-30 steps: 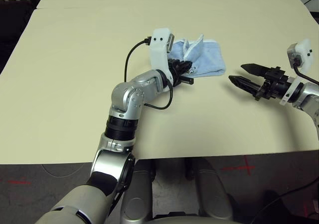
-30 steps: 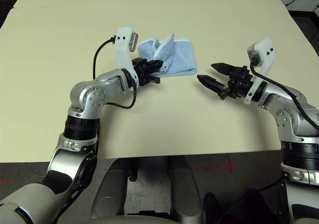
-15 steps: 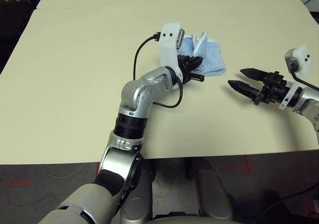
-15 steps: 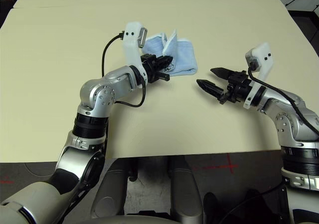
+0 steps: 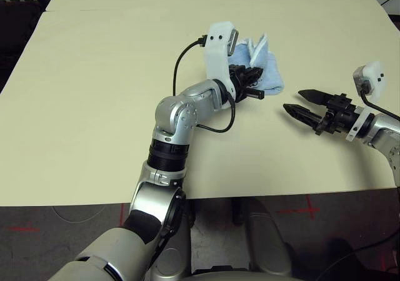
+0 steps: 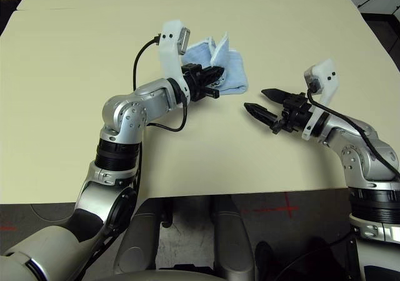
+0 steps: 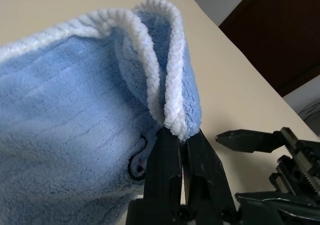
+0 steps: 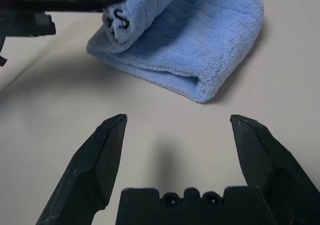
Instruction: Fold the towel and set it aside.
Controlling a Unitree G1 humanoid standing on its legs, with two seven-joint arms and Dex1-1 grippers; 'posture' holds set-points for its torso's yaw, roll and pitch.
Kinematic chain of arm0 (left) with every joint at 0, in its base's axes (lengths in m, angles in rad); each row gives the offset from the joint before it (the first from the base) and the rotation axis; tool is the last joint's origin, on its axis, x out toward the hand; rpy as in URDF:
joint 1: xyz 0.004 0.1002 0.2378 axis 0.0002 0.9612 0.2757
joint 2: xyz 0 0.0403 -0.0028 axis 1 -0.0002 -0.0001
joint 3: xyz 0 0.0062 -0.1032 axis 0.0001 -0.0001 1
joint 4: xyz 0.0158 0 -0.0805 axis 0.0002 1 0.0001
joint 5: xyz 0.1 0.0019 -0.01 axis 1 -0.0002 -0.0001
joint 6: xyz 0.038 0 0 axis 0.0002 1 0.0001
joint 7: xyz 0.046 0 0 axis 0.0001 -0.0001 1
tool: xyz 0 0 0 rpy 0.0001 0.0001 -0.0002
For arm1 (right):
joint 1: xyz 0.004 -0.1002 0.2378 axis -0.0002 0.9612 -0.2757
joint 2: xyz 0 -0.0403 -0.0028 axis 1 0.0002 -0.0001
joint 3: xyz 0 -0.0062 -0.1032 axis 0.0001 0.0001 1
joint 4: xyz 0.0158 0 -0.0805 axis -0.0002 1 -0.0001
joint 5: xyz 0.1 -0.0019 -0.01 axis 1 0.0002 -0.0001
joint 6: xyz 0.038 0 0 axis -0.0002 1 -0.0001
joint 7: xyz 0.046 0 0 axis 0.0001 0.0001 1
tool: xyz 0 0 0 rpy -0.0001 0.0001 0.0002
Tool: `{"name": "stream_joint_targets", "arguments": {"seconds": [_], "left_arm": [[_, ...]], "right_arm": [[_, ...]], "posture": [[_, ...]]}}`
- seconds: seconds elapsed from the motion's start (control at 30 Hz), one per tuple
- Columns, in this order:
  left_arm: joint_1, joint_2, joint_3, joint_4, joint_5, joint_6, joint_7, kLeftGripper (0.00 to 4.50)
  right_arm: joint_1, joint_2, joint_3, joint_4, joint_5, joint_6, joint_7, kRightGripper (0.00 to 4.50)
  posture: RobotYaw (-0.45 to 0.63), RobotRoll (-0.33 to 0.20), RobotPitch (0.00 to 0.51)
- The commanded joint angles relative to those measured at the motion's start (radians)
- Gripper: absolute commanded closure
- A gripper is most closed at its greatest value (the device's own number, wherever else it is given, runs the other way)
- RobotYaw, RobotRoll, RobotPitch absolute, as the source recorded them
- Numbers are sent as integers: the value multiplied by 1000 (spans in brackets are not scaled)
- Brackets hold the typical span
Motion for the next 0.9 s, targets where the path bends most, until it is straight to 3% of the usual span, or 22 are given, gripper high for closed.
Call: {"name": "stream_joint_targets", "arguments": {"seconds": [0.03,0.37,0.77,0.9], "left_arm": [[-9,-35,-12,6,-10,12,-10,4473],[17,-72,-35,13,-8,14,-11,4473],[97,-45,-100,100,65,-46,-35,4473],[97,-45,-85,108,75,-52,-25,3369]], "right_arm": [[23,4,2,-30,8,4,-5,0],[33,2,-3,-50,14,14,-12,0],[46,4,-4,-80,33,27,-30,0],[47,7,-1,-82,35,26,-34,0]], "posture": [[-114,0,334],[-127,0,332],[-143,0,330],[-140,0,327]]}}
